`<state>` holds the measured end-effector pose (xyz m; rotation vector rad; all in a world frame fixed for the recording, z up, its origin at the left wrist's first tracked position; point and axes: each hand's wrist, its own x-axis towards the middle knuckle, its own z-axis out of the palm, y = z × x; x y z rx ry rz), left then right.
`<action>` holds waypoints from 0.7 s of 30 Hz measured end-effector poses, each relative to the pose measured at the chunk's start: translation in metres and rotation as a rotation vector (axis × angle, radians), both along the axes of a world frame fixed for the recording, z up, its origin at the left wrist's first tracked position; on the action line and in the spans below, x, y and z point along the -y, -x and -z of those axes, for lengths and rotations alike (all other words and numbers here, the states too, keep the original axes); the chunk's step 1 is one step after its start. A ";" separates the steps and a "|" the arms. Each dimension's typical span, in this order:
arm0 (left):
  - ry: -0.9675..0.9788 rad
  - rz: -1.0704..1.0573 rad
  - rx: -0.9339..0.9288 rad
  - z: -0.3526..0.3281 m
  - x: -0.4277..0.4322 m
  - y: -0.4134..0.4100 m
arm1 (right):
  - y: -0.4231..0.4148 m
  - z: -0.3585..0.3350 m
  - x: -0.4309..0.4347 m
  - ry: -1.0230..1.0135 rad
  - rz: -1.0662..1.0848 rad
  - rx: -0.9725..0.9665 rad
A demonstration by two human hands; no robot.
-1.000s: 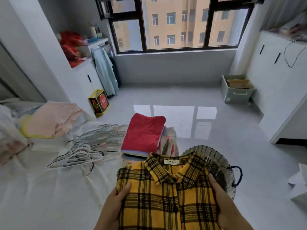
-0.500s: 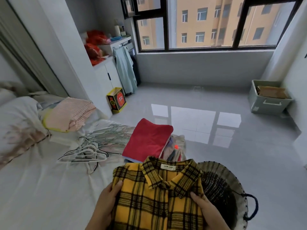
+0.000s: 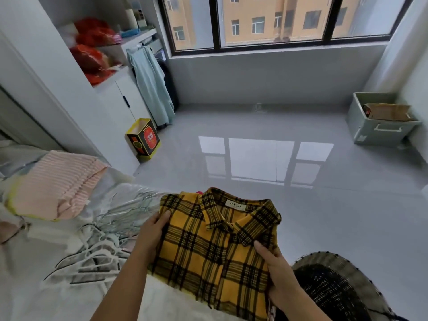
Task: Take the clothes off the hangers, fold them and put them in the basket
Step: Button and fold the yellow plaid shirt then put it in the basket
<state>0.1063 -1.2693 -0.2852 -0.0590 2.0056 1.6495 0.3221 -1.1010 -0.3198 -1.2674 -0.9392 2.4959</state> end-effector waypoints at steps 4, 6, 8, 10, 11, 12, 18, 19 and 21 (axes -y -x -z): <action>0.087 0.123 0.039 0.047 -0.015 0.047 | 0.047 0.039 -0.016 -0.044 0.010 0.065; 0.177 0.225 0.113 0.078 -0.016 0.055 | 0.060 0.058 -0.021 -0.087 -0.014 0.148; 0.281 0.347 0.166 0.111 -0.012 0.057 | 0.065 0.083 -0.026 -0.131 -0.045 0.224; 0.312 0.395 0.192 0.138 -0.006 0.057 | 0.061 0.119 -0.030 -0.194 -0.095 0.279; 0.323 0.394 0.201 0.147 -0.006 0.058 | 0.057 0.140 -0.033 -0.224 -0.114 0.310; 0.322 0.385 0.203 0.150 -0.009 0.058 | 0.056 0.146 -0.032 -0.246 -0.112 0.326; 0.321 0.359 0.281 0.157 -0.023 0.065 | 0.071 0.130 -0.024 -0.162 -0.071 0.339; 0.317 0.363 0.293 0.158 -0.025 0.066 | 0.072 0.134 -0.025 -0.151 -0.082 0.347; 0.329 0.373 0.297 0.159 -0.027 0.069 | 0.074 0.139 -0.027 -0.122 -0.100 0.355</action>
